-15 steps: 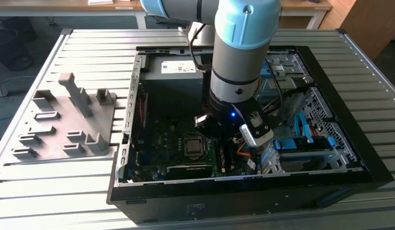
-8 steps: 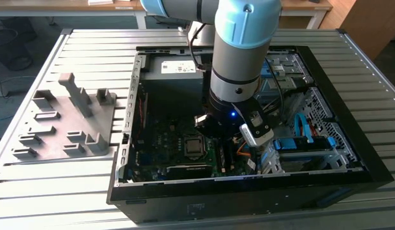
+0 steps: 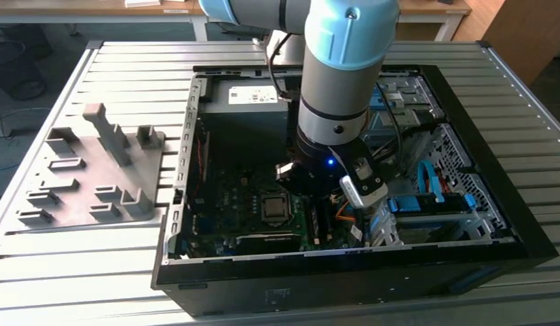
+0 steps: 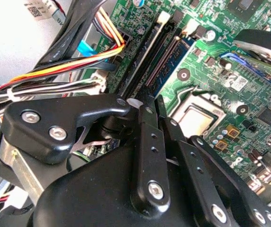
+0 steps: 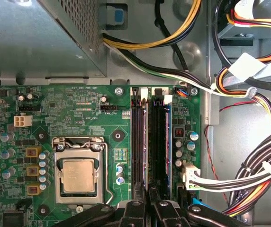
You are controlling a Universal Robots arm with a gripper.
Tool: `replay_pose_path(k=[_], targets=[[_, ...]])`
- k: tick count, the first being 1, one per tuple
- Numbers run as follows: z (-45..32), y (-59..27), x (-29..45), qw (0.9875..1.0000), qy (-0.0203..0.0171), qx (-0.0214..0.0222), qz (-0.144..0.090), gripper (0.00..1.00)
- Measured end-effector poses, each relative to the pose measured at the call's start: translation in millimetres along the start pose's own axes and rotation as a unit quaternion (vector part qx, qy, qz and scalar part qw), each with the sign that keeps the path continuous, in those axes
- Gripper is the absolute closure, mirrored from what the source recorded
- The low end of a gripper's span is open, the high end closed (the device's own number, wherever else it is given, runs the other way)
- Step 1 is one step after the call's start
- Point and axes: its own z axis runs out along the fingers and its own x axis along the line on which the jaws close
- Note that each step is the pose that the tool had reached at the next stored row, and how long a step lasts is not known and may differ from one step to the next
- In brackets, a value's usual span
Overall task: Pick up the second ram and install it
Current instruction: 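Insert the second ram into the second slot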
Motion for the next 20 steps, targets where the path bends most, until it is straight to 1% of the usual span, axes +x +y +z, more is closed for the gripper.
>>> replay_pose_path(k=[7,20], targets=[[0.2,2.2,0.0,1.0000,0.0000,-0.0002,0.000,0.86],[0.8,2.5,-0.2,1.0000,0.0001,-0.0004,0.000,0.86]])
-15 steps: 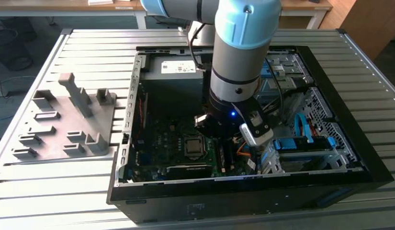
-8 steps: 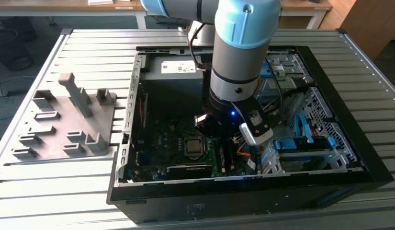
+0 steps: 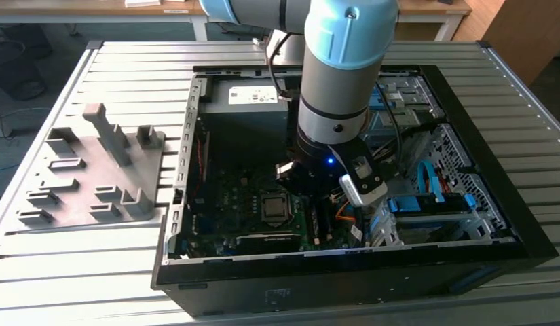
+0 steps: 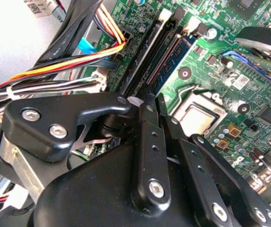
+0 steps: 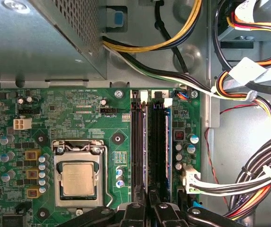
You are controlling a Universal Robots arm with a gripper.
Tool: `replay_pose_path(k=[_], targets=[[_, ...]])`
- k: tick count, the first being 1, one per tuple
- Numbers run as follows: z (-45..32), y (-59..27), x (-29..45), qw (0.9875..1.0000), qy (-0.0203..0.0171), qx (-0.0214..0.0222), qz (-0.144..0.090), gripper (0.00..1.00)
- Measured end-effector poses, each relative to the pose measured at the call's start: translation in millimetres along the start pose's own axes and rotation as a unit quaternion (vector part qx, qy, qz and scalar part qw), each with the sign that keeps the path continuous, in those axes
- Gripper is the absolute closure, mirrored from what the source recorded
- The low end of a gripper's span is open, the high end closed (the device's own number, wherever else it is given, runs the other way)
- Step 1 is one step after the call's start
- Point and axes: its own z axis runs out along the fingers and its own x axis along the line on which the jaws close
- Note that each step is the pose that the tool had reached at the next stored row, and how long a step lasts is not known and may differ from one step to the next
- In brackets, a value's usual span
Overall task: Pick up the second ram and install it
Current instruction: 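Insert the second ram into the second slot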
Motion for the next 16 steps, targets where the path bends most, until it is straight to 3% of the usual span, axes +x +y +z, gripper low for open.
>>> replay_pose_path(k=[16], targets=[[-2.8,-0.1,0.0,1.0000,0.0000,0.0000,0.000,0.86]])
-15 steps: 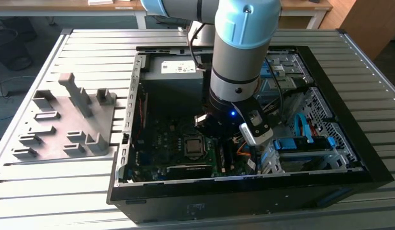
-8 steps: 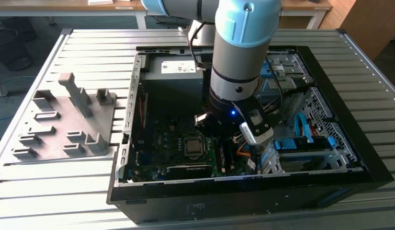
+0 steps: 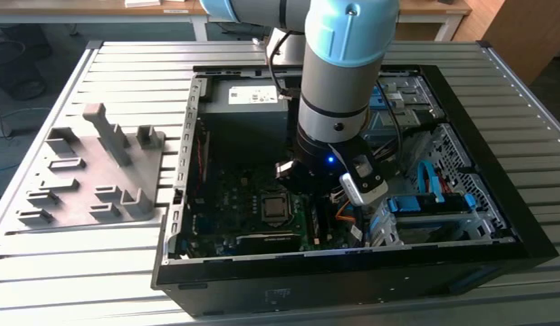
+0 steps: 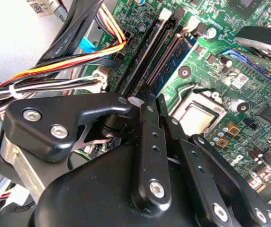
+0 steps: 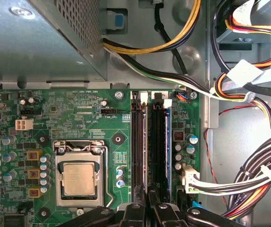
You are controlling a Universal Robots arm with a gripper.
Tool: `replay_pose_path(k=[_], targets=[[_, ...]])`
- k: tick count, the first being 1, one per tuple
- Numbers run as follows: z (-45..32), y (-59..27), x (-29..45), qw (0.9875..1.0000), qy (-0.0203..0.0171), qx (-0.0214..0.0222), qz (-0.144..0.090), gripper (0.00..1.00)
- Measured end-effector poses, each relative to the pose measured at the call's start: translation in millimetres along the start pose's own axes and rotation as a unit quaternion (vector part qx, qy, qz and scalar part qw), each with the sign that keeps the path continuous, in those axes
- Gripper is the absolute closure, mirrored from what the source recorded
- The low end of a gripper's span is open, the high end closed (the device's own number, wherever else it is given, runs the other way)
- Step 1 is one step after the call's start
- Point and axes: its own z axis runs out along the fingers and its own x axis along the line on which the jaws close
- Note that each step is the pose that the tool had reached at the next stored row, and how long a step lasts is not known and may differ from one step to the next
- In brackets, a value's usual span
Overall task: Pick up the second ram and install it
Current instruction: 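Insert the second ram into the second slot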
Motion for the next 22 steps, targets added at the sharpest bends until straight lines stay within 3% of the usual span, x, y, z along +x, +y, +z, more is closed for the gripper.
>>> replay_pose_path(k=[11,18,22], targets=[[-1.0,-0.1,0.6,1.0000,-0.0001,-0.0011,0.000,0.86],[-2.1,-1.3,0.6,0.9999,0.0002,-0.0147,0.000,0.86],[-2.0,-2.0,0.6,0.9999,0.0002,-0.0158,0.000,0.86]])
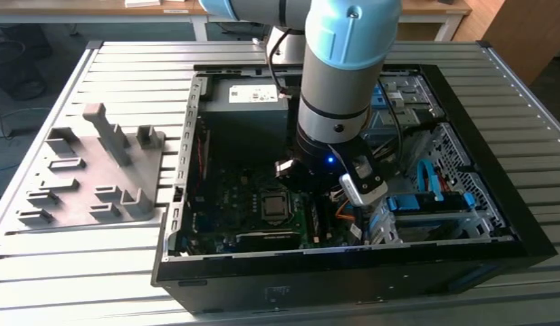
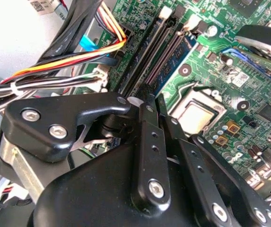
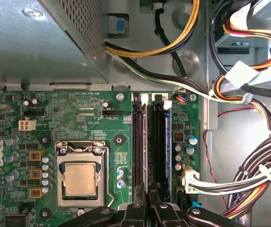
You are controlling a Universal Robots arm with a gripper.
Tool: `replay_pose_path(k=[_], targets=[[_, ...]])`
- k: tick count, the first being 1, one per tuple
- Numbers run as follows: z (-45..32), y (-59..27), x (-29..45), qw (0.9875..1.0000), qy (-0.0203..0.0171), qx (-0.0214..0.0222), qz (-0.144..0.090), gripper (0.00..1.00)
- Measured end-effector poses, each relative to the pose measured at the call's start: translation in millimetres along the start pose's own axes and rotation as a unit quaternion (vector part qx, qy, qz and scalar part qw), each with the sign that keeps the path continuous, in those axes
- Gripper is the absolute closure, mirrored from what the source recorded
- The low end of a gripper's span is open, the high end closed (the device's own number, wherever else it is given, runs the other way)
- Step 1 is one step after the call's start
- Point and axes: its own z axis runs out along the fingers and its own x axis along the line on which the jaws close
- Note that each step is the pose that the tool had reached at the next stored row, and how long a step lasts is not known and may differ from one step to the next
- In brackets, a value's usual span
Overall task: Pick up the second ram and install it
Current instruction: 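Insert the second ram into the second slot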
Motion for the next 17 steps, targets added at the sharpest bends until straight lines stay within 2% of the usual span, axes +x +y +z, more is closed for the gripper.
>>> replay_pose_path(k=[11,17], targets=[[-1.6,-1.4,0.0,1.0000,0.0001,0.0007,0.000,0.86],[0.5,-1.4,0.0,1.0000,0.0001,0.0008,0.000,0.86]])
